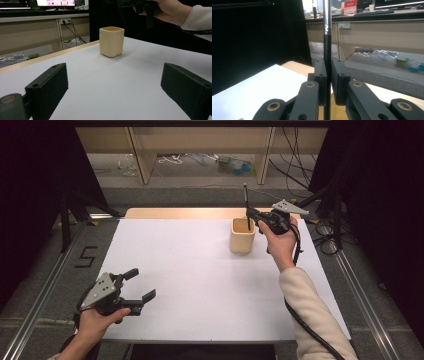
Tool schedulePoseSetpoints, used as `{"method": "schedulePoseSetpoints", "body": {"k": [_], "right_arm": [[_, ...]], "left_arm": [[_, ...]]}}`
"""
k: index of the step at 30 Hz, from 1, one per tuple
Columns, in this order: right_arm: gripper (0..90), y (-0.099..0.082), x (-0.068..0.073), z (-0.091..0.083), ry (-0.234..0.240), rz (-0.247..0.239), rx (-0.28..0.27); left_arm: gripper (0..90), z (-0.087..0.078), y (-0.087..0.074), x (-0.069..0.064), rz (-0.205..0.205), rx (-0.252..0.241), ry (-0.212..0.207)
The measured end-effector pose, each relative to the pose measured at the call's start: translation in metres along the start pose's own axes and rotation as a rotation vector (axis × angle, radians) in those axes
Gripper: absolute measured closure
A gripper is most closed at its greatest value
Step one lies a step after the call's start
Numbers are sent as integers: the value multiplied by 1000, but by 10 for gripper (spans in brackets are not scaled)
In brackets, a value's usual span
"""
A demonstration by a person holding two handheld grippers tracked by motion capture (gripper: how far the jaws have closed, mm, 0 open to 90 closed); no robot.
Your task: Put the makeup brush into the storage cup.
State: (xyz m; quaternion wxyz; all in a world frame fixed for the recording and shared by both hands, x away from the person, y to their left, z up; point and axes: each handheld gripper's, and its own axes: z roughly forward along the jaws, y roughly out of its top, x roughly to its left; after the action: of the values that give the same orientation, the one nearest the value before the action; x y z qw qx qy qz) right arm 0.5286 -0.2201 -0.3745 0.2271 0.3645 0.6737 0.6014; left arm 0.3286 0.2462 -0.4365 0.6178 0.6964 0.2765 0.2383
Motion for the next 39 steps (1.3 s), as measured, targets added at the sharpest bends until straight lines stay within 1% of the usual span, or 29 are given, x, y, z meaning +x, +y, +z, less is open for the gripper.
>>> {"method": "schedulePoseSetpoints", "body": {"k": [1, 9, 13, 16, 23, 24, 28, 31, 32, 35, 37, 39], "right_arm": [[842, 0, 0, 0, 4, 7, 3], [842, 0, -1, 2, -5, -4, 0], [842, -1, -1, 3, 0, 1, -17], [842, 0, -1, 3, -2, -1, -1], [841, 0, -2, 4, -7, -2, 2], [842, 0, -2, 5, -12, -3, 0], [842, 0, -3, 6, -5, 2, -13], [842, 0, -3, 6, -11, 1, -2], [841, 0, -3, 7, -12, 3, -1], [841, 0, -4, 7, -14, 2, -1], [841, 0, -4, 8, -13, 4, -4], [841, 0, -4, 8, -13, 2, 0]], "left_arm": [[70, 0, 0, 0, -1, -1, 0], [70, 0, 0, 0, -2, -1, 1], [70, 0, 0, 0, -1, 0, 1], [70, 0, 0, 0, -3, 0, 1], [69, 0, 0, 0, -2, 0, 0], [70, 0, 0, 0, -2, 0, 0], [70, 0, 0, 0, -3, 0, 0], [70, 0, 0, 0, -6, 0, 1], [70, 0, 0, 0, 2, 1, -1], [70, 0, 0, 0, 0, 1, 0], [69, 0, 0, -1, -10, 2, 2], [69, 0, 0, 0, 3, 1, 0]]}}
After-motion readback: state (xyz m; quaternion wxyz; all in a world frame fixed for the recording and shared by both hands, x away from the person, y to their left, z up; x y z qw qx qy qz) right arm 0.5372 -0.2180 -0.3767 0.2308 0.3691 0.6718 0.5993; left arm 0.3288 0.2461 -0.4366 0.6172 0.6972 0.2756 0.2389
